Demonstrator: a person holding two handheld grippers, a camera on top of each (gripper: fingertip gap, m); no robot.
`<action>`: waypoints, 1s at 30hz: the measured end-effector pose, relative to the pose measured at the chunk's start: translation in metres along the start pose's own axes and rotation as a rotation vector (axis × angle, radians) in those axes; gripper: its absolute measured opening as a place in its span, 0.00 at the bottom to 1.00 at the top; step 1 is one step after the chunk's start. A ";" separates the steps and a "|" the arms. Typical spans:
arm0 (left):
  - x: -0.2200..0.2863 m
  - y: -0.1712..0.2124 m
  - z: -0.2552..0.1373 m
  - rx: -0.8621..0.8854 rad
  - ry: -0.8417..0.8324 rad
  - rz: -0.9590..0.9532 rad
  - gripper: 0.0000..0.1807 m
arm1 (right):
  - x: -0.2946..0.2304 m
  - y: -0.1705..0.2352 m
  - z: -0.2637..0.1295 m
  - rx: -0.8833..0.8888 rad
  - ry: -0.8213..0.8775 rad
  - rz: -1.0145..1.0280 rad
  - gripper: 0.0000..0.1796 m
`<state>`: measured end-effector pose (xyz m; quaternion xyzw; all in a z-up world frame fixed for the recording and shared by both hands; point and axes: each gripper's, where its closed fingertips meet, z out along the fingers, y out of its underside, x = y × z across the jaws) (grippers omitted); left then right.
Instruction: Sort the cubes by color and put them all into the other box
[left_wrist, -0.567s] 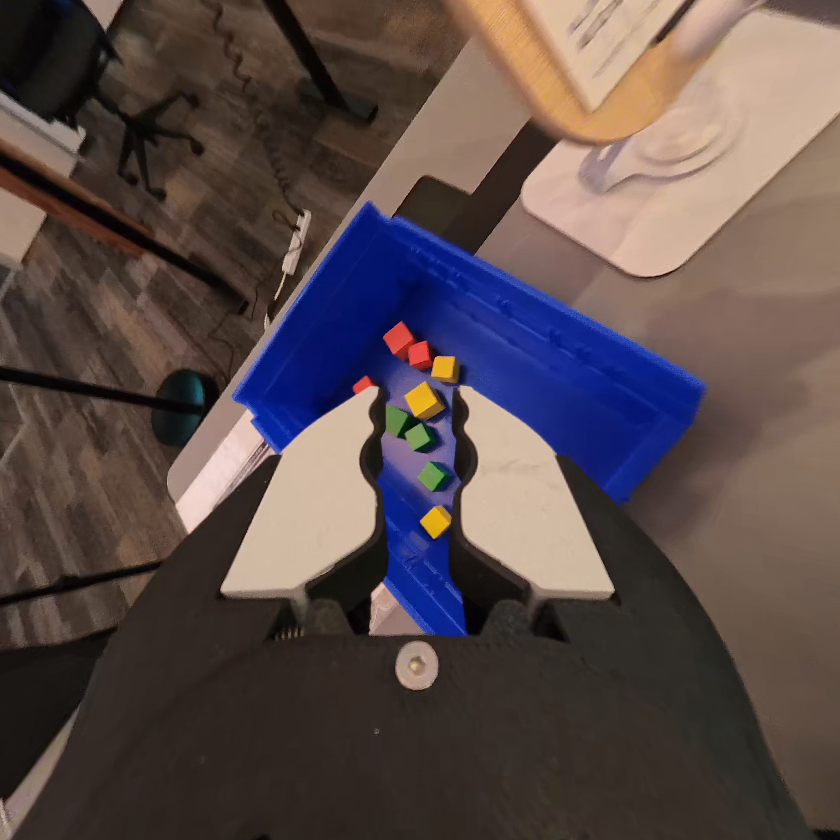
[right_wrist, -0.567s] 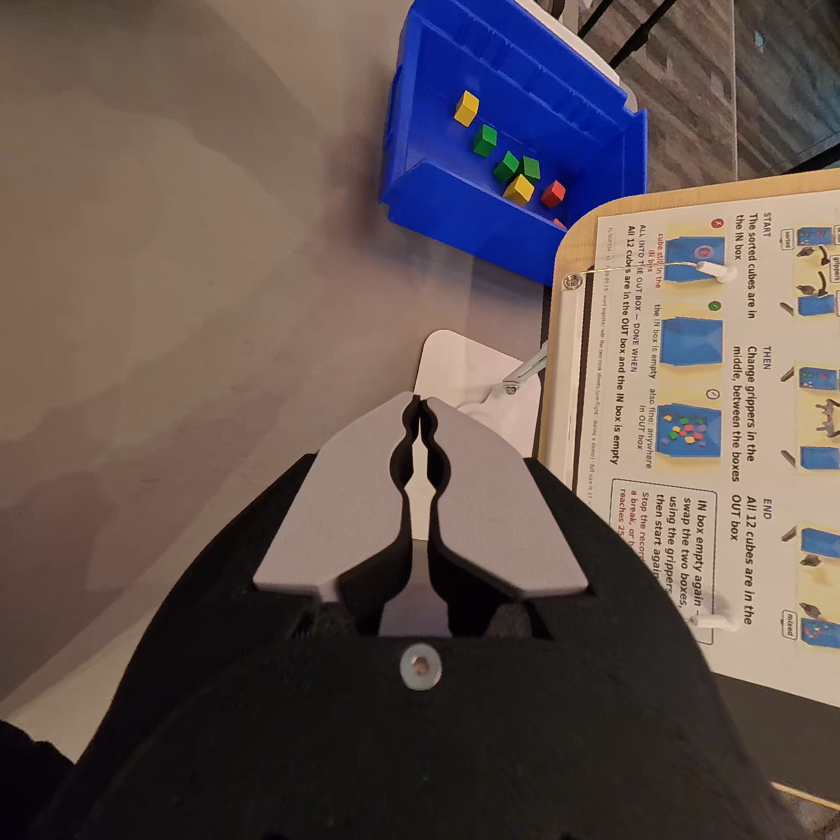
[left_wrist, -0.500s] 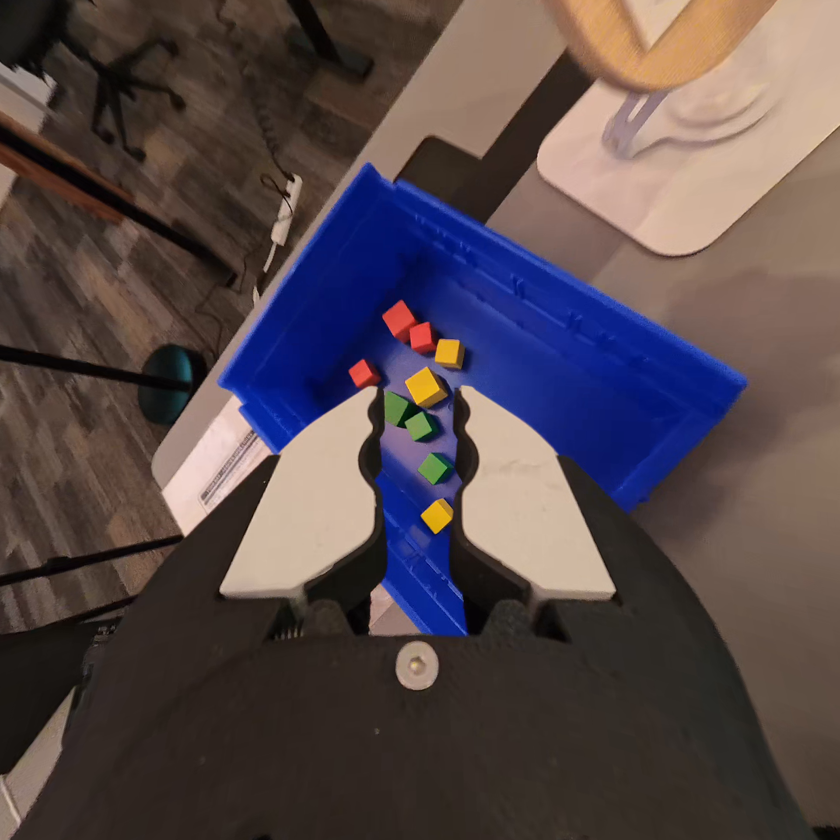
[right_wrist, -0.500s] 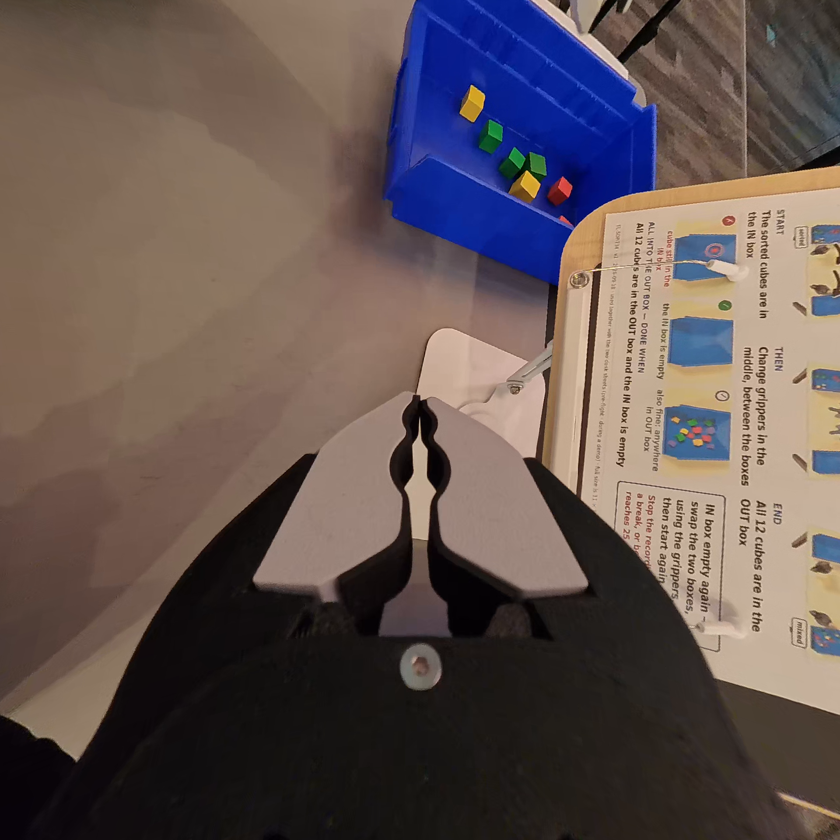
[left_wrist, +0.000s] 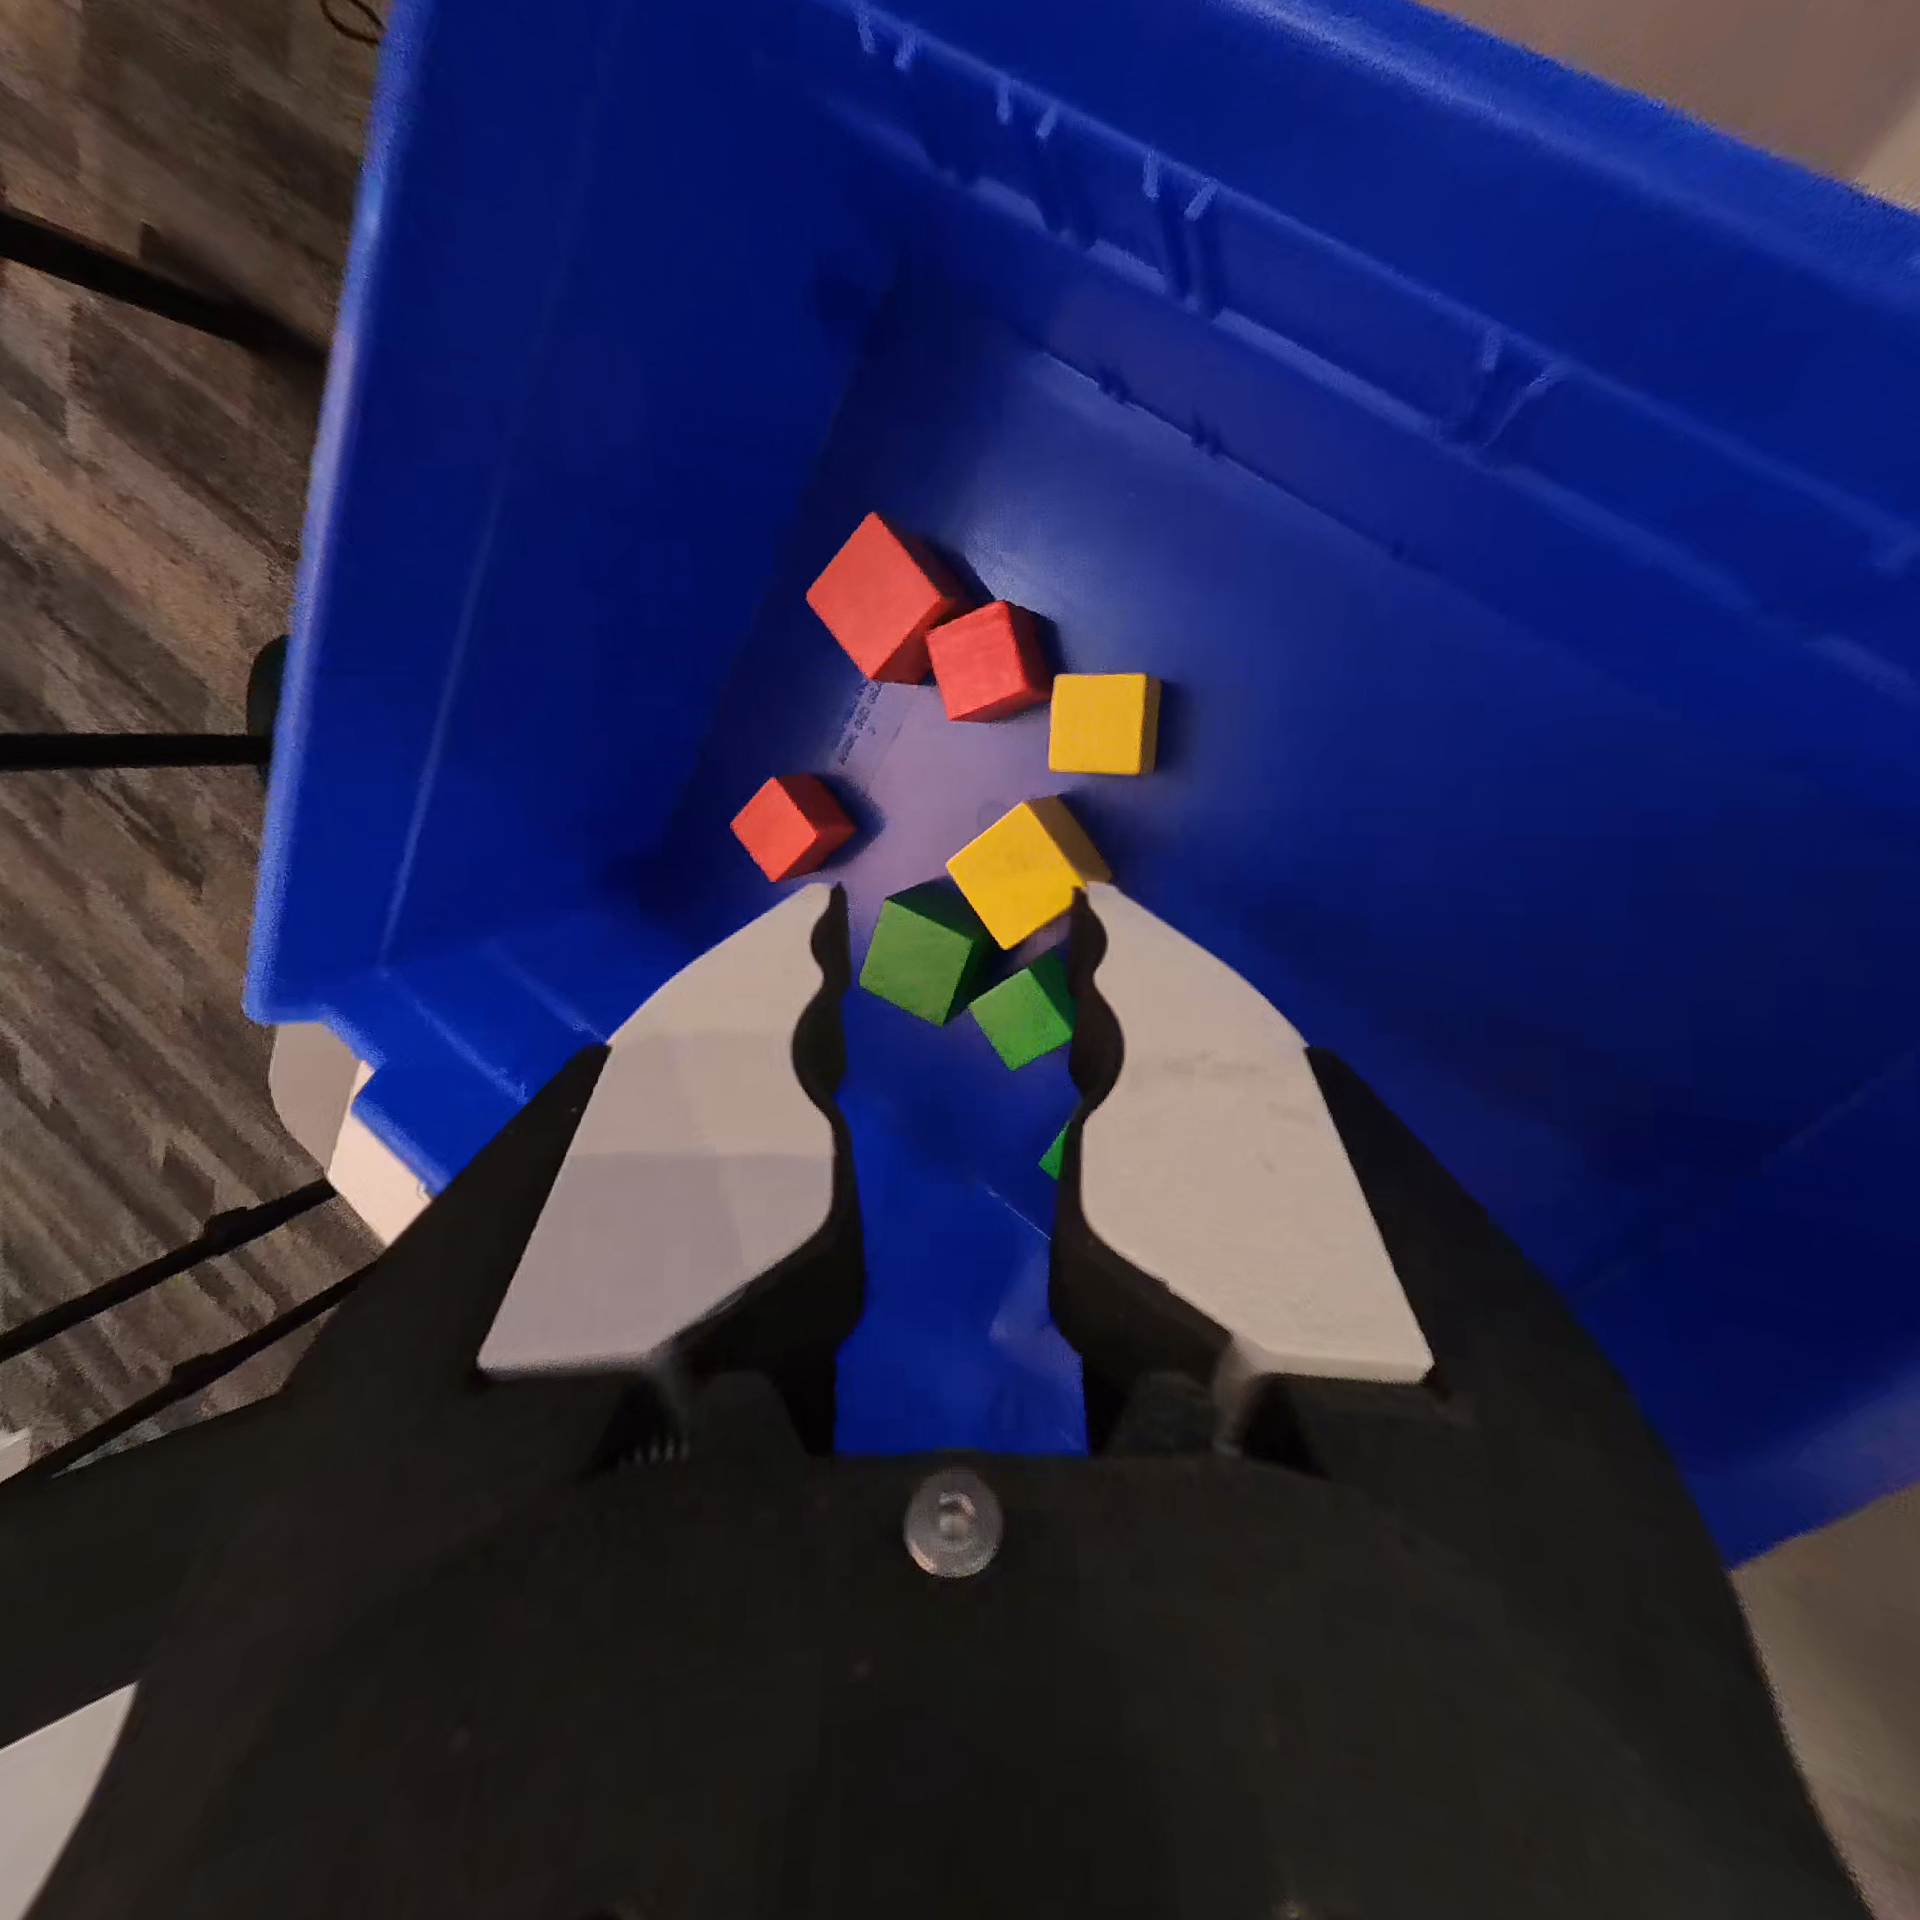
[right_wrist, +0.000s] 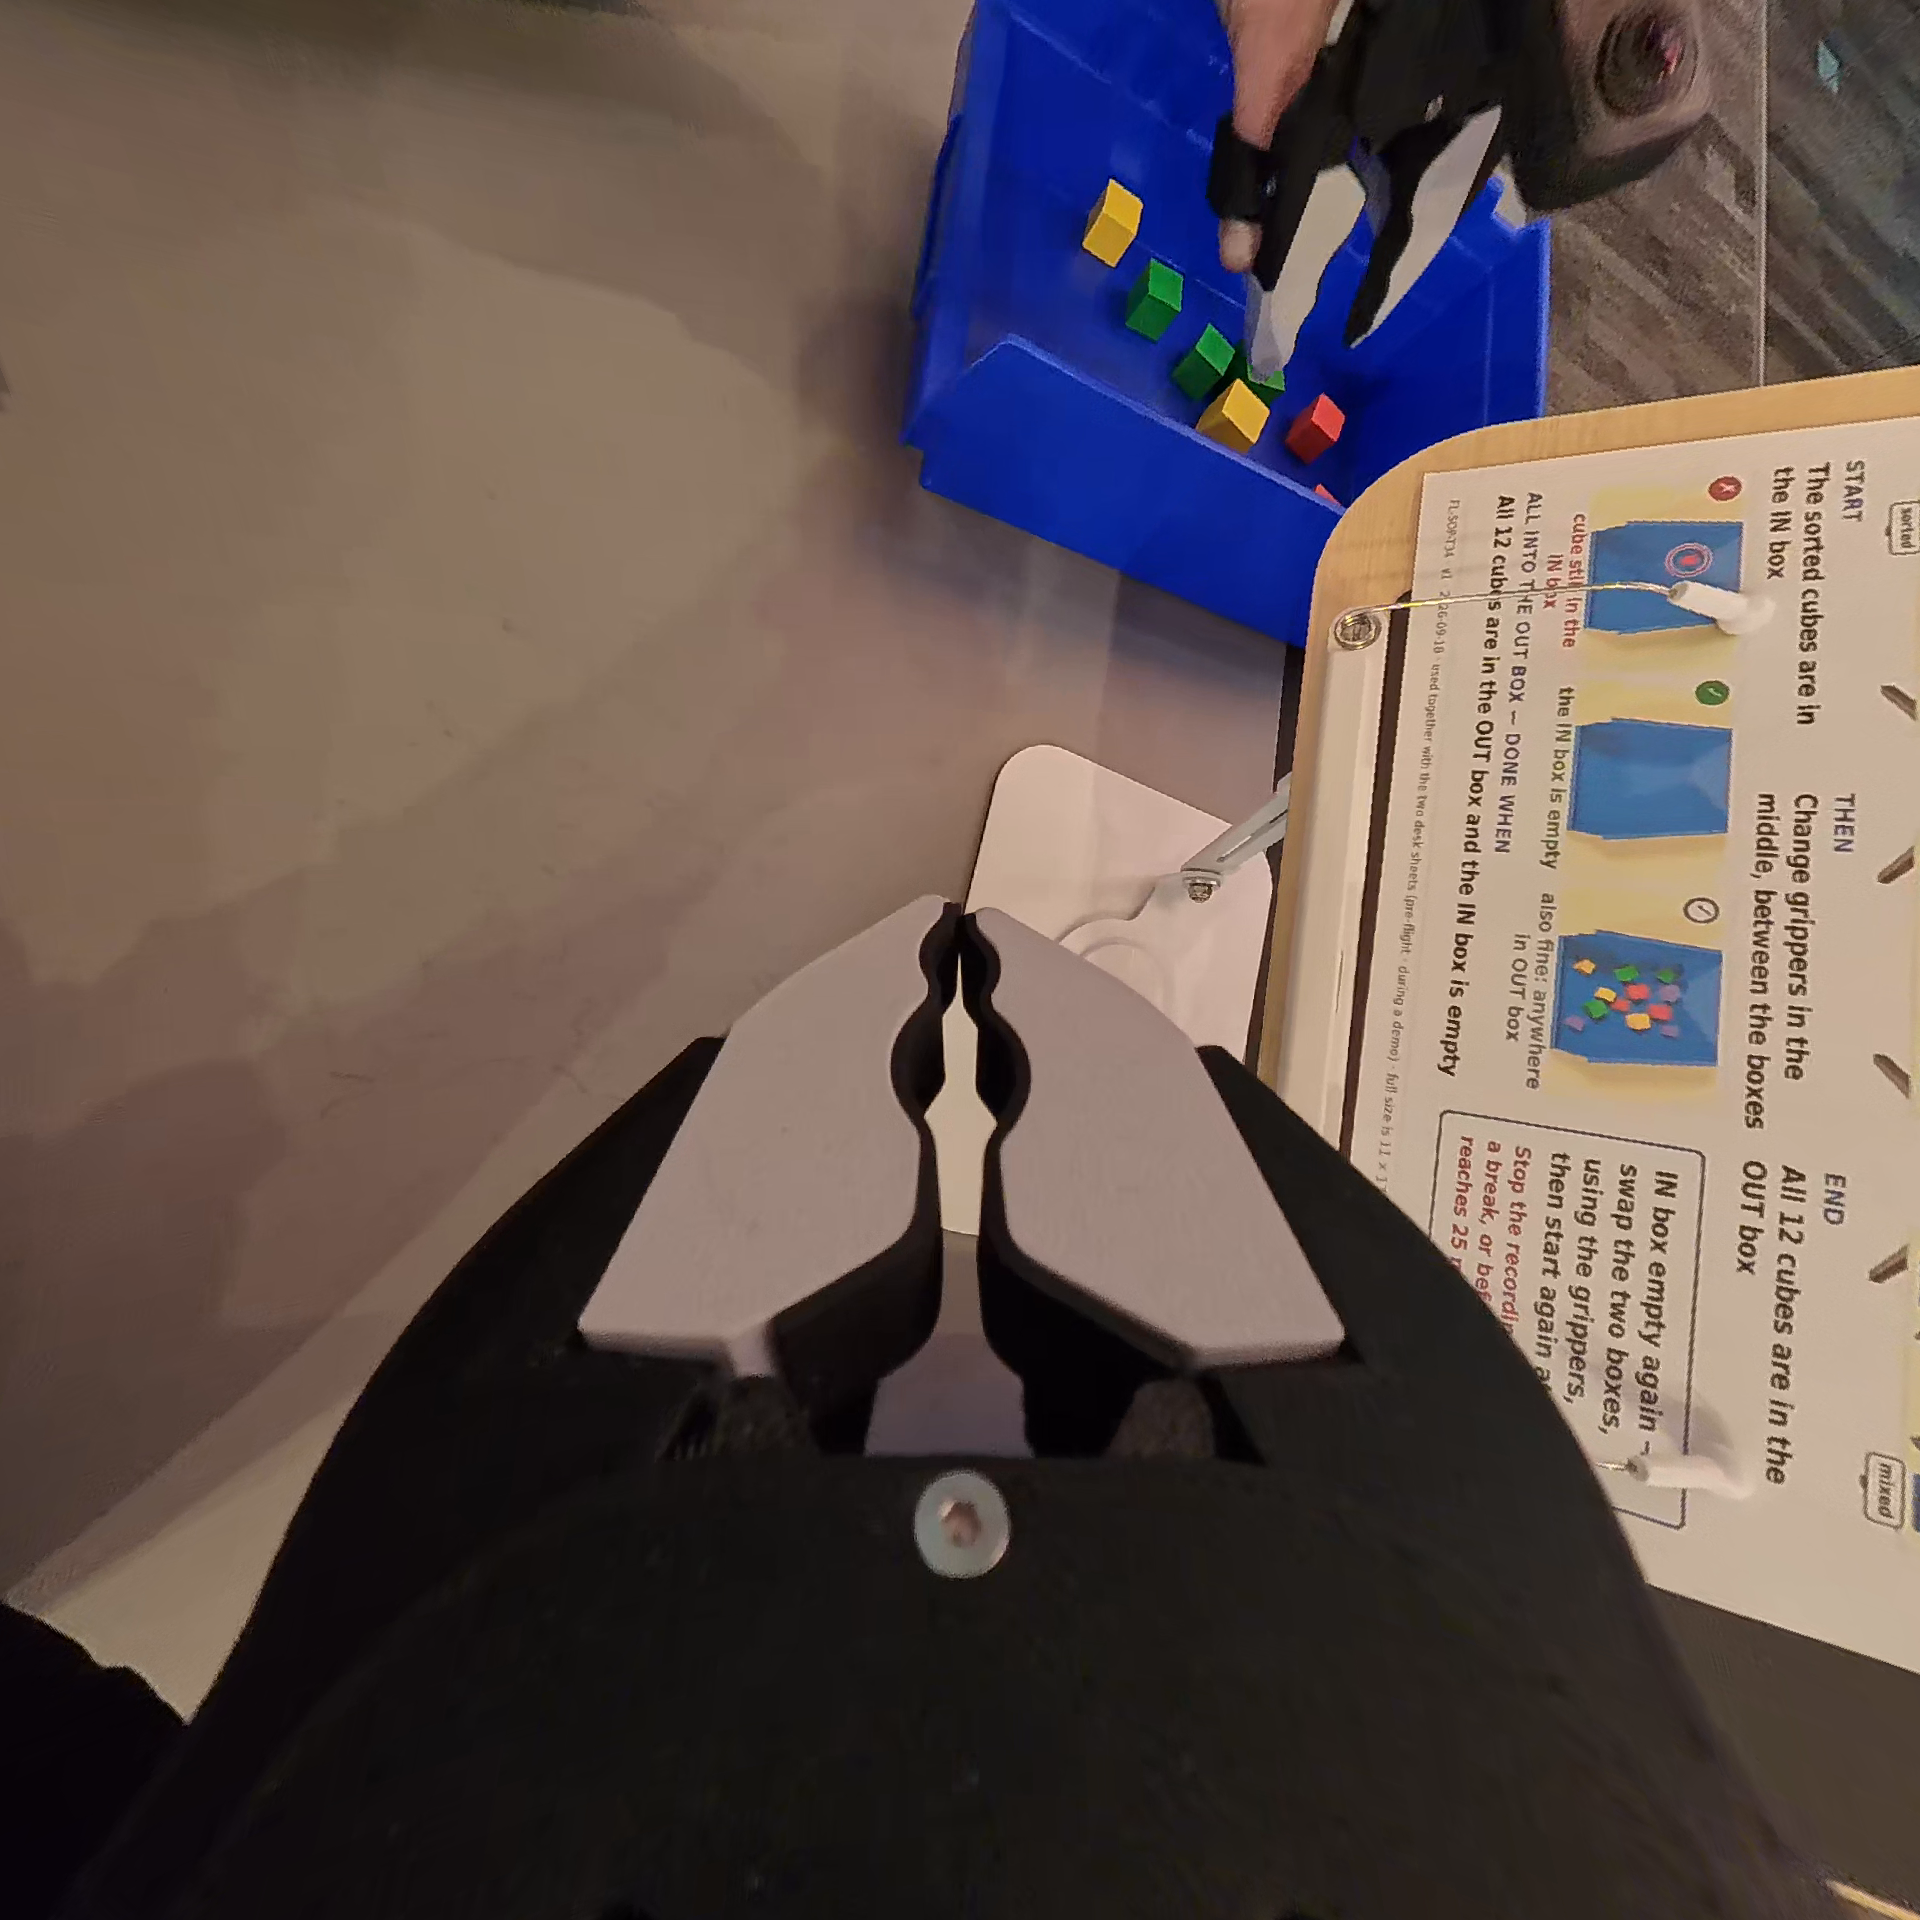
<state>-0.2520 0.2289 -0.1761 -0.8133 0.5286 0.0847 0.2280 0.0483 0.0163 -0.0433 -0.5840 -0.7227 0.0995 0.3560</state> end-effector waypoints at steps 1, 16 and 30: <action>-0.001 0.001 0.006 -0.020 -0.005 0.007 0.23 | 0.000 0.000 0.000 -0.001 -0.001 0.000 0.00; 0.013 0.005 0.031 -0.078 0.068 0.316 0.21 | -0.004 0.001 0.006 -0.002 -0.040 -0.001 0.00; 0.013 0.022 0.046 -0.181 0.078 0.458 0.19 | -0.005 0.008 0.027 -0.037 -0.089 0.013 0.00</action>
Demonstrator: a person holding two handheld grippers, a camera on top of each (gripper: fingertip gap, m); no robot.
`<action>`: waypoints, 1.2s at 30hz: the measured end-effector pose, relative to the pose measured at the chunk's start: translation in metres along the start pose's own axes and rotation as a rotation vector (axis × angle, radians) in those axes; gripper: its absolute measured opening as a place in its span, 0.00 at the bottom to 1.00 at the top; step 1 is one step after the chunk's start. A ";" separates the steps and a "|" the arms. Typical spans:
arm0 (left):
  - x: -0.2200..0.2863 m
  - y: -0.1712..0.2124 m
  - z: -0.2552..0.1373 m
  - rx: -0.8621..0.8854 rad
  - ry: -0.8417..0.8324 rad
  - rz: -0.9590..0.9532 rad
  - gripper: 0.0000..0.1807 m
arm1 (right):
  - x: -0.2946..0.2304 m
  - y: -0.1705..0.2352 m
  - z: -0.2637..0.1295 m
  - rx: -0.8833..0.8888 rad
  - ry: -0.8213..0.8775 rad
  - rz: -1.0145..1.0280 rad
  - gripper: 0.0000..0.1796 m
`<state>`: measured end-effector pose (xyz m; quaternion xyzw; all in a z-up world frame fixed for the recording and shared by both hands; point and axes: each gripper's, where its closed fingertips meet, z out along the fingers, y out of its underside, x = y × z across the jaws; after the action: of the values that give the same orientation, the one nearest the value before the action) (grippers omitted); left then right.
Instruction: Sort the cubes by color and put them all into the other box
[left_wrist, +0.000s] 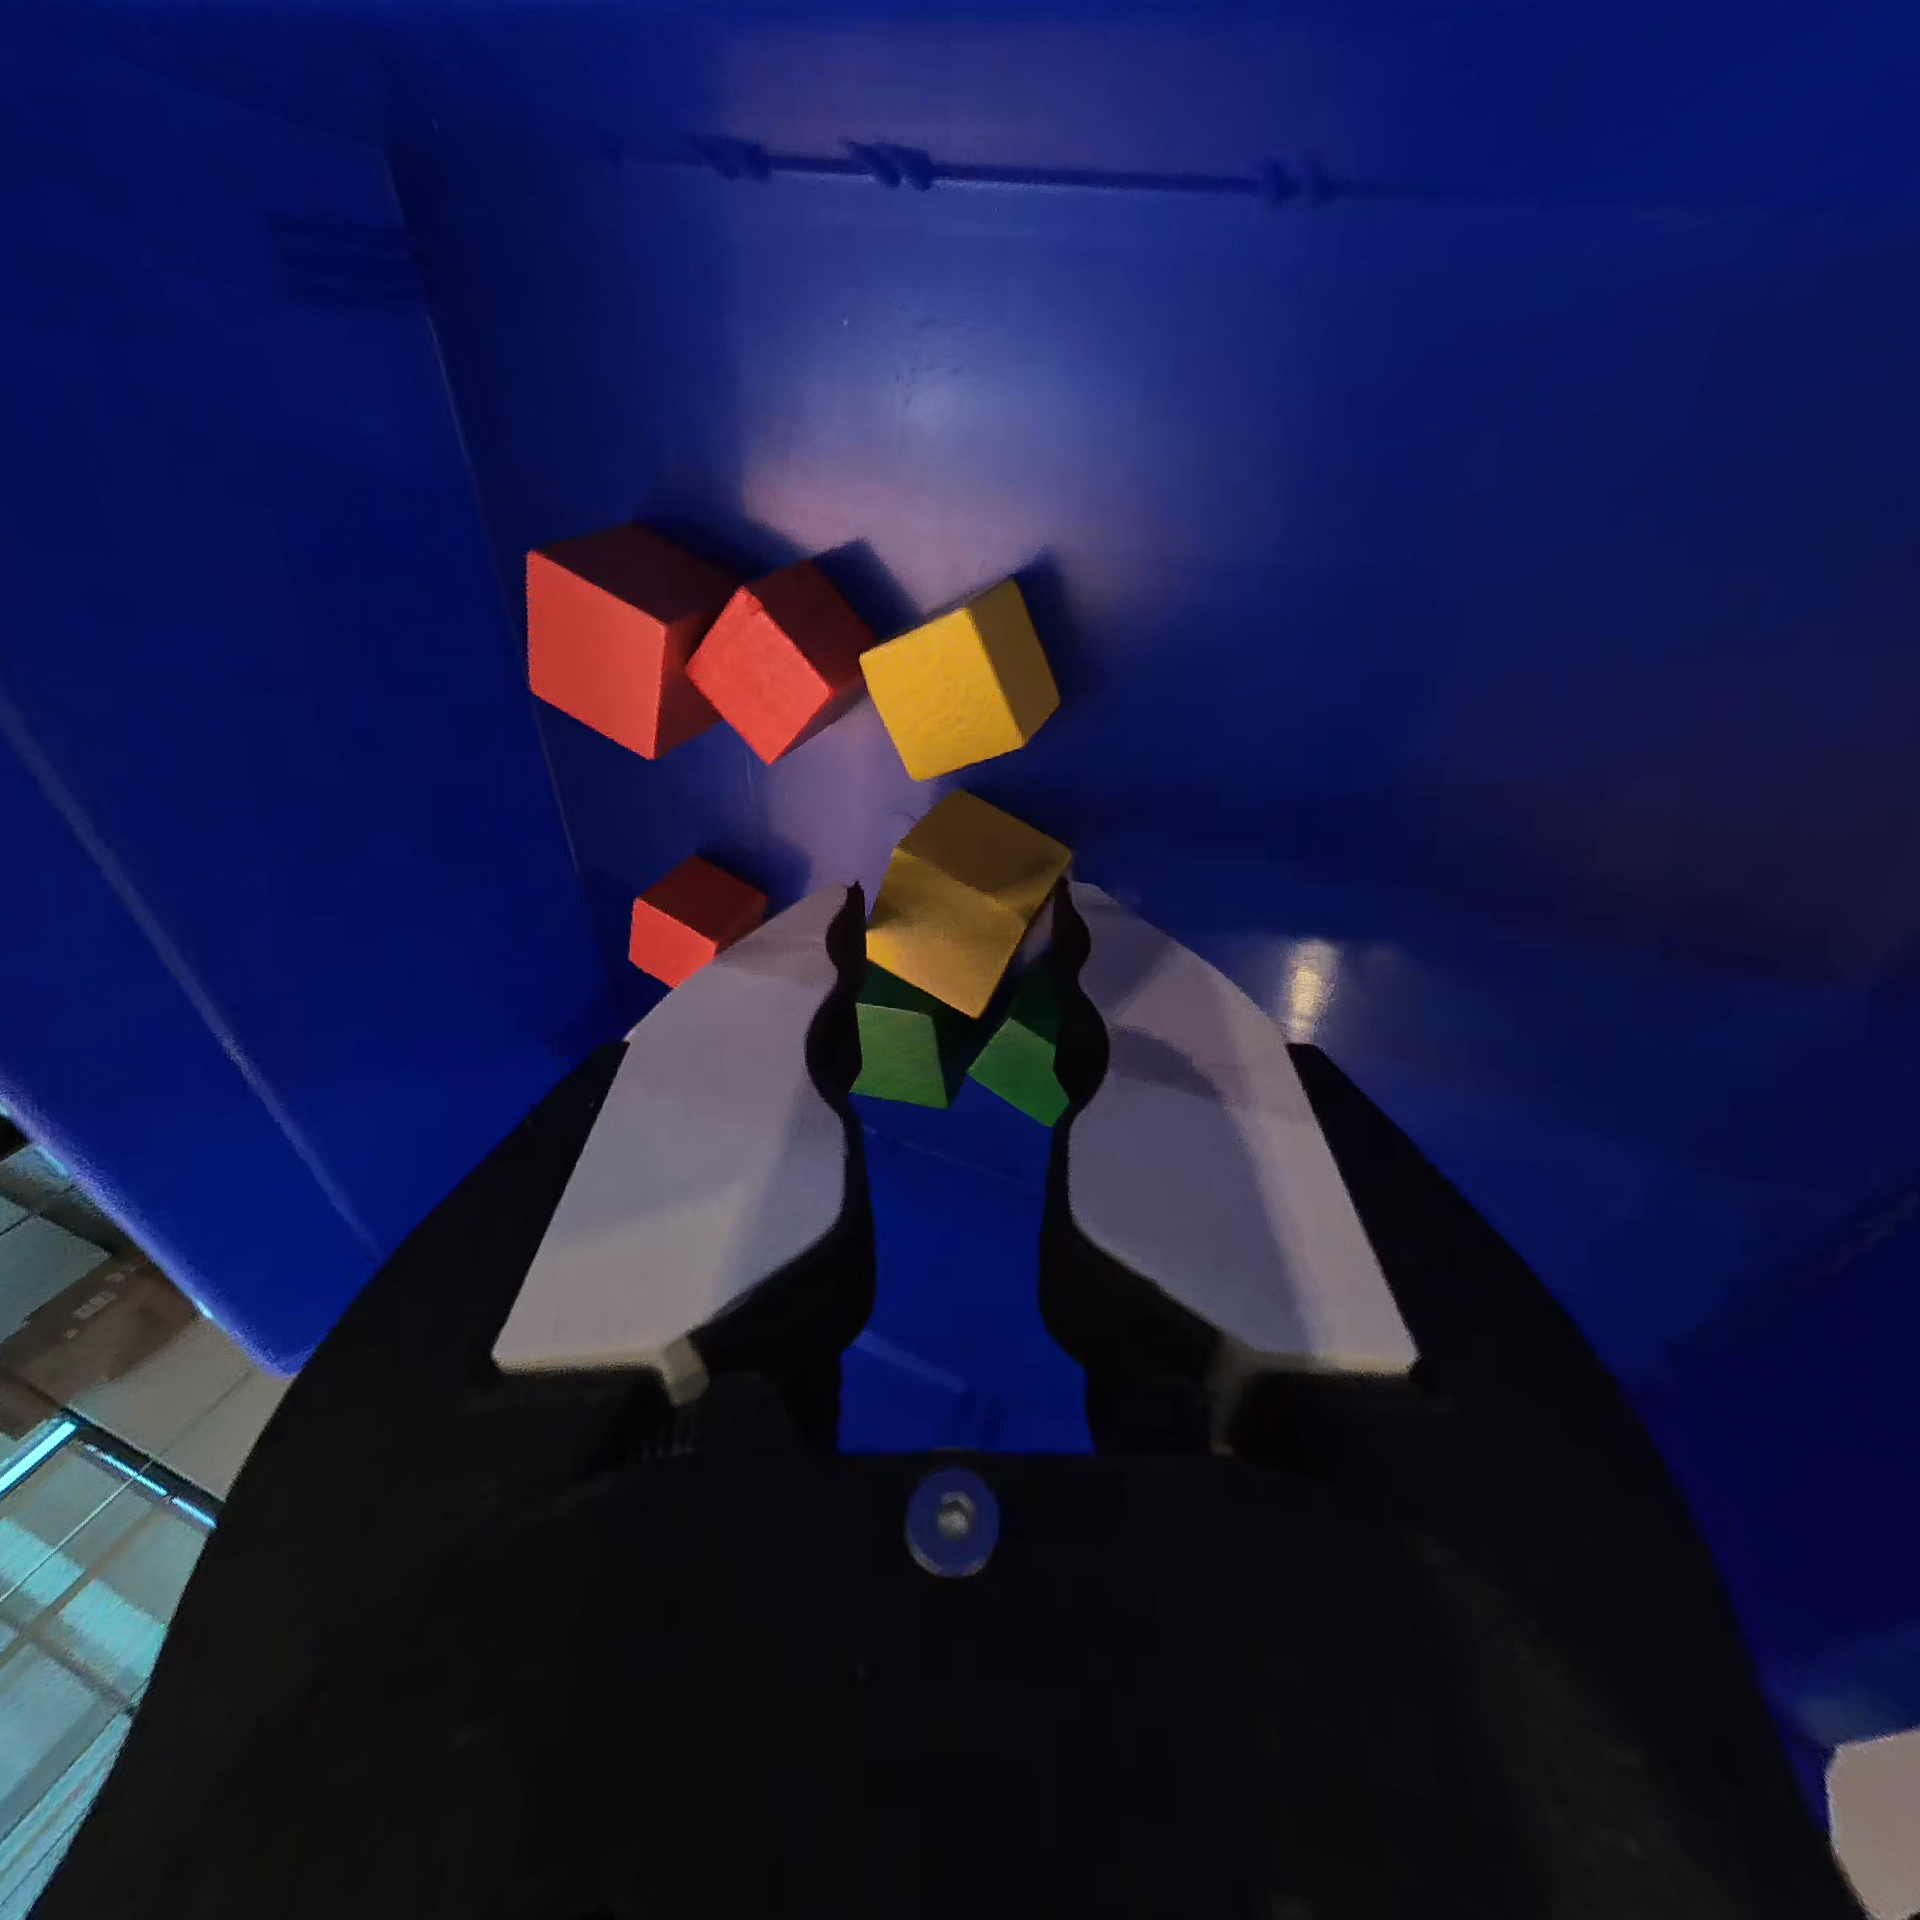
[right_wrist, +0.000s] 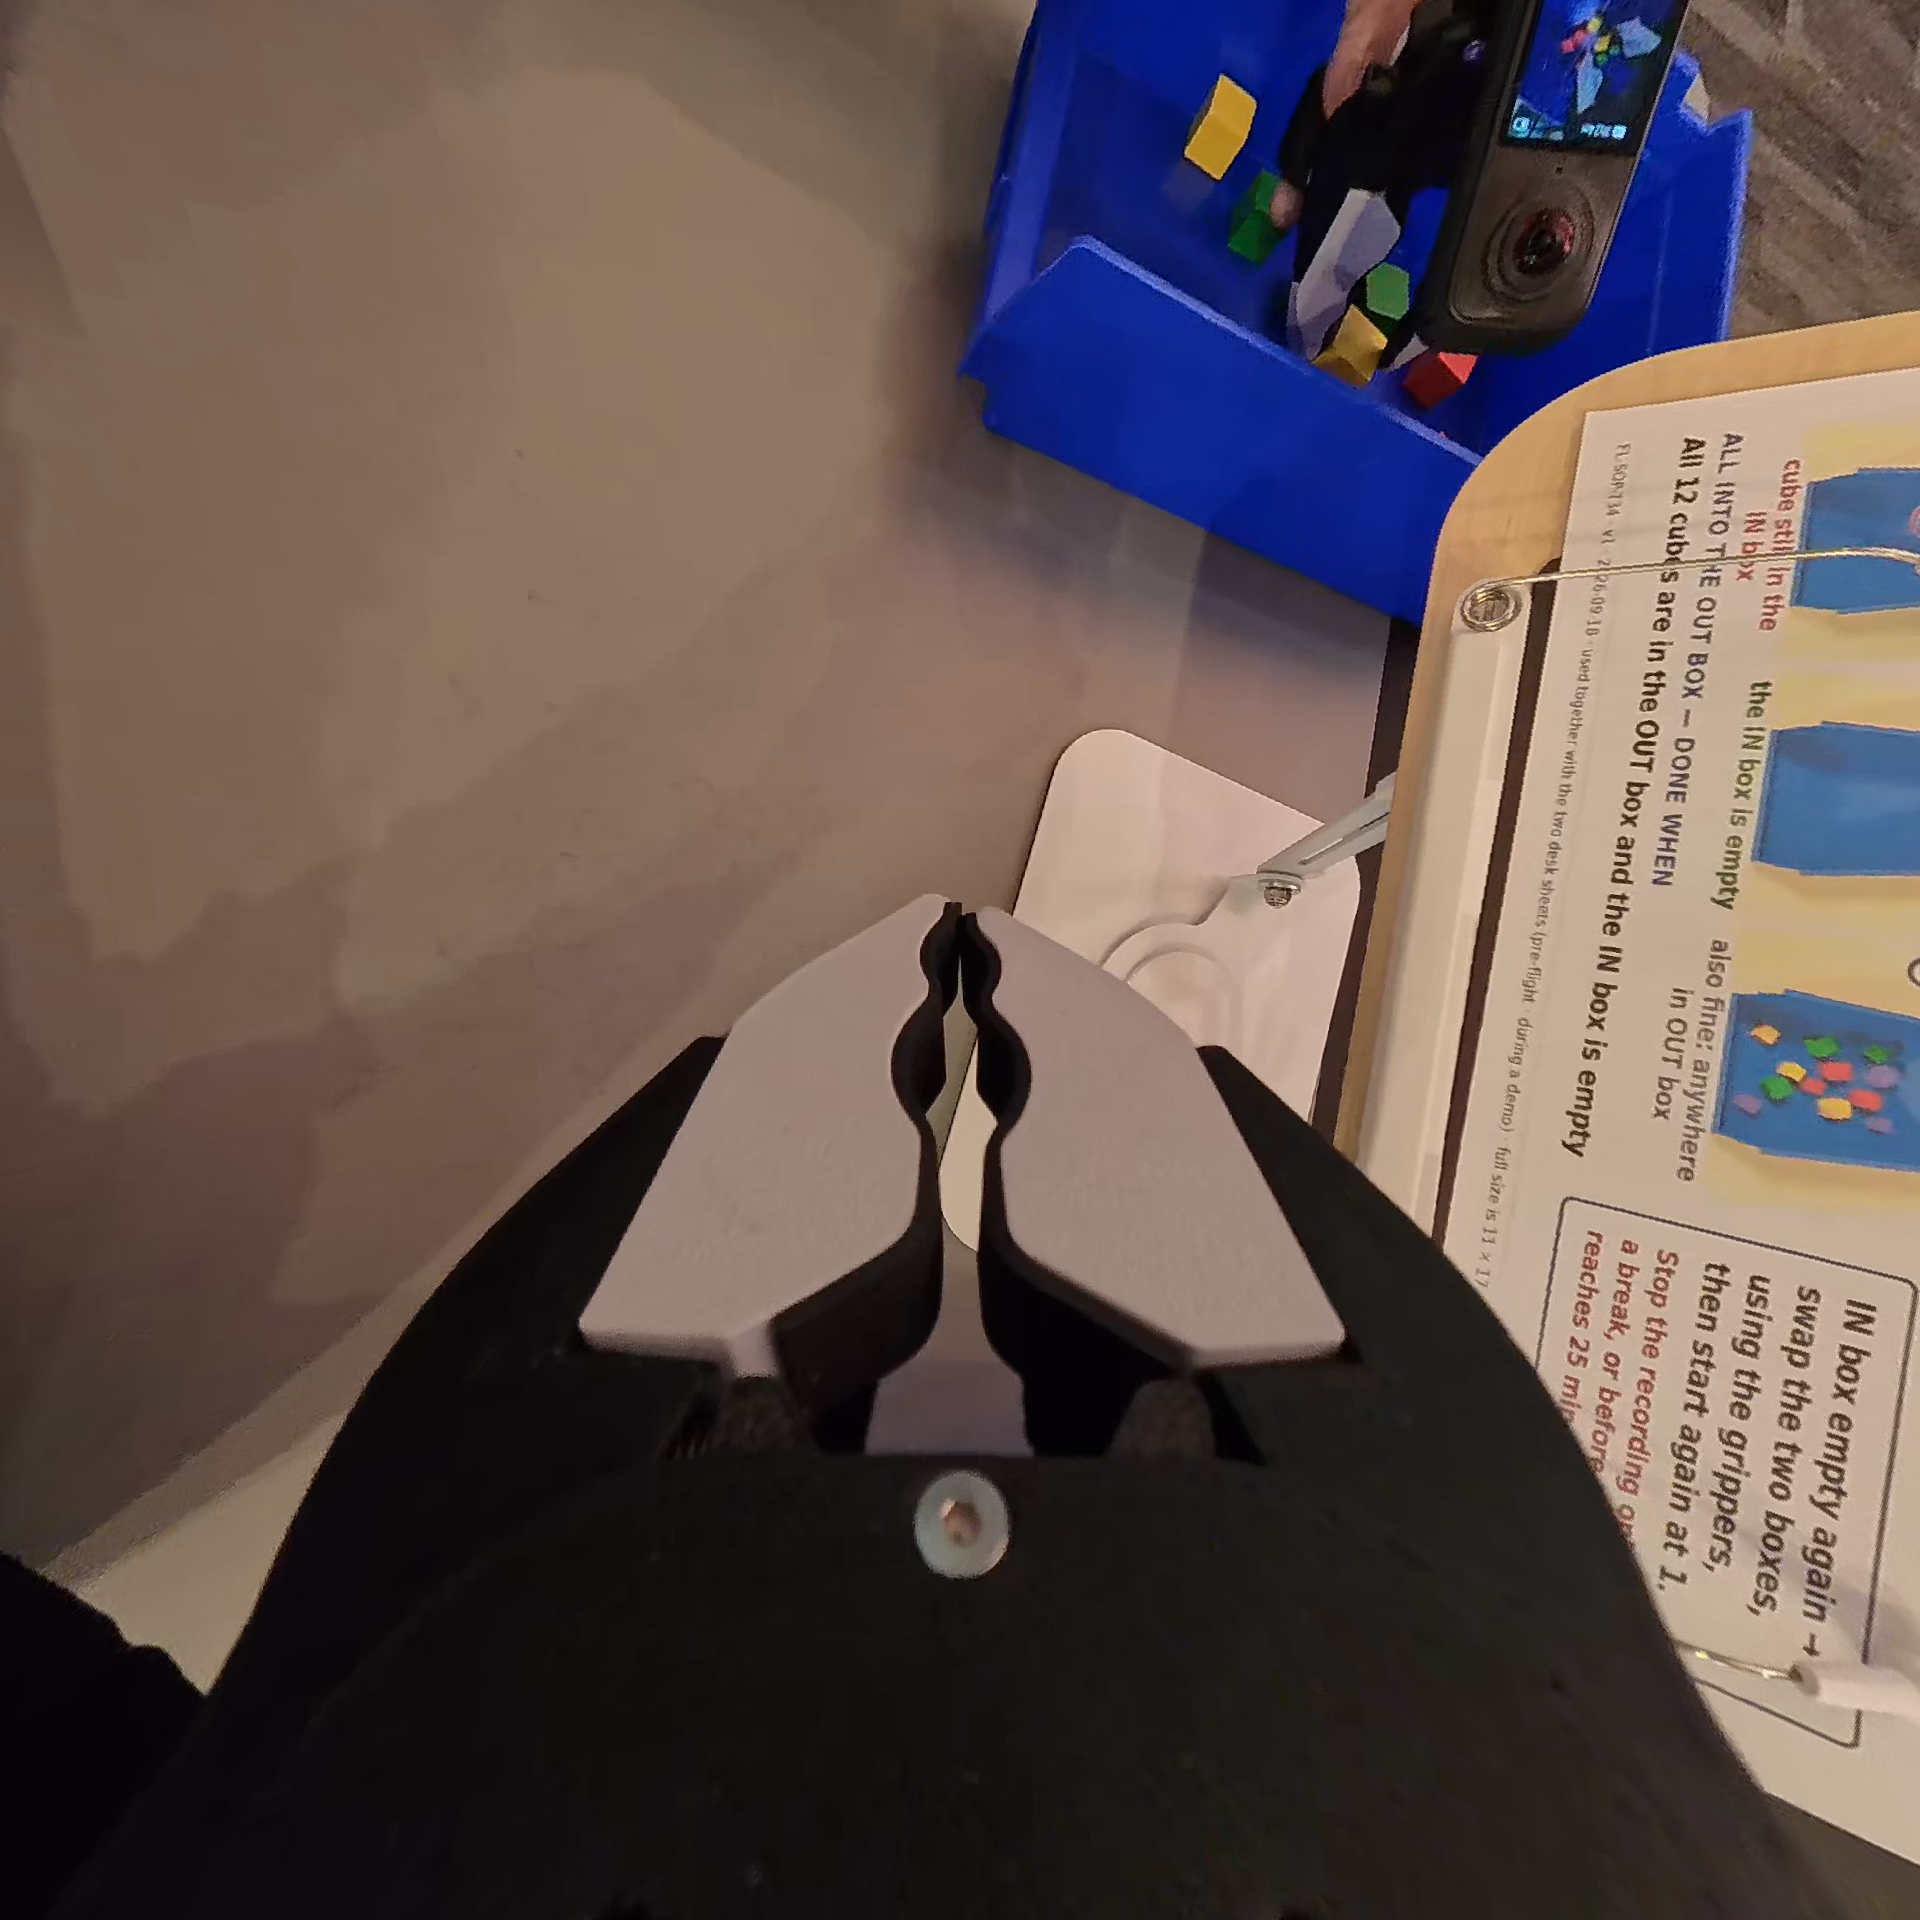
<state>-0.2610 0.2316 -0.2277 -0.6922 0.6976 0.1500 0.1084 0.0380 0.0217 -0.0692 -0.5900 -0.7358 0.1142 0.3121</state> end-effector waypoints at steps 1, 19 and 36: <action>0.000 0.000 0.001 -0.001 -0.002 0.003 0.19 | 0.000 0.000 0.000 -0.001 -0.001 -0.001 0.00; -0.004 -0.029 -0.121 0.552 -0.105 -0.228 0.16 | 0.014 -0.059 -0.003 0.234 0.195 -0.151 0.00; 0.105 -0.189 -0.282 1.513 0.675 -0.333 0.16 | 0.025 -0.108 0.004 0.345 0.722 -0.566 0.26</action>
<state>-0.0585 0.0332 -0.0141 -0.5344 0.4937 -0.5905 0.3492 -0.0529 0.0159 -0.0059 -0.3083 -0.6824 -0.0668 0.6594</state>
